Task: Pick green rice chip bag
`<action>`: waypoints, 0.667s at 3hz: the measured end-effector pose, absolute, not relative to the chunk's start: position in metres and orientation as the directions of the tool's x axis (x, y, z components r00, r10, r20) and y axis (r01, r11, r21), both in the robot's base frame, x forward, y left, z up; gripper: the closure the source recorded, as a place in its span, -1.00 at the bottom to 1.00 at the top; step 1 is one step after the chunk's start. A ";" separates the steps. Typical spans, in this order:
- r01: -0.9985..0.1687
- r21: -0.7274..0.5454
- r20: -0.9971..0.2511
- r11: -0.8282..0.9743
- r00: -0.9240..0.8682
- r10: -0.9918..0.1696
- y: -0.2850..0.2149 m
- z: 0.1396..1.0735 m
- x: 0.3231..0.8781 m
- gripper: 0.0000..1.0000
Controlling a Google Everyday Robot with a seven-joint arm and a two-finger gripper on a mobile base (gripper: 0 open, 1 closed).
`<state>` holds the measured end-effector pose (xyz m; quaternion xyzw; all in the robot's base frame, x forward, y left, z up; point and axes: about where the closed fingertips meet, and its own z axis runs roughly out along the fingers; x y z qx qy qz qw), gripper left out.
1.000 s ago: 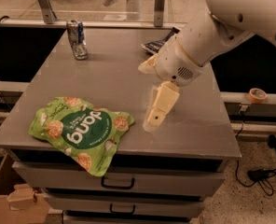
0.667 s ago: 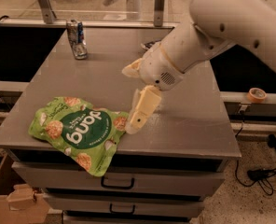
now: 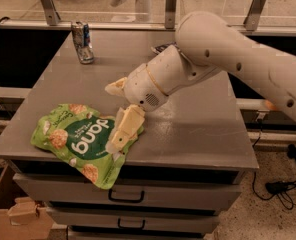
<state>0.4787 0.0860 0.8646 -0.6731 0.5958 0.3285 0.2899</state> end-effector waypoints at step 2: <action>-0.991 0.040 -0.840 -0.130 0.038 -0.542 0.109 0.842 0.471 -0.65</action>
Offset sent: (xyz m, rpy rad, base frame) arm -0.0116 0.0303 -0.0332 0.1286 0.0715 0.0075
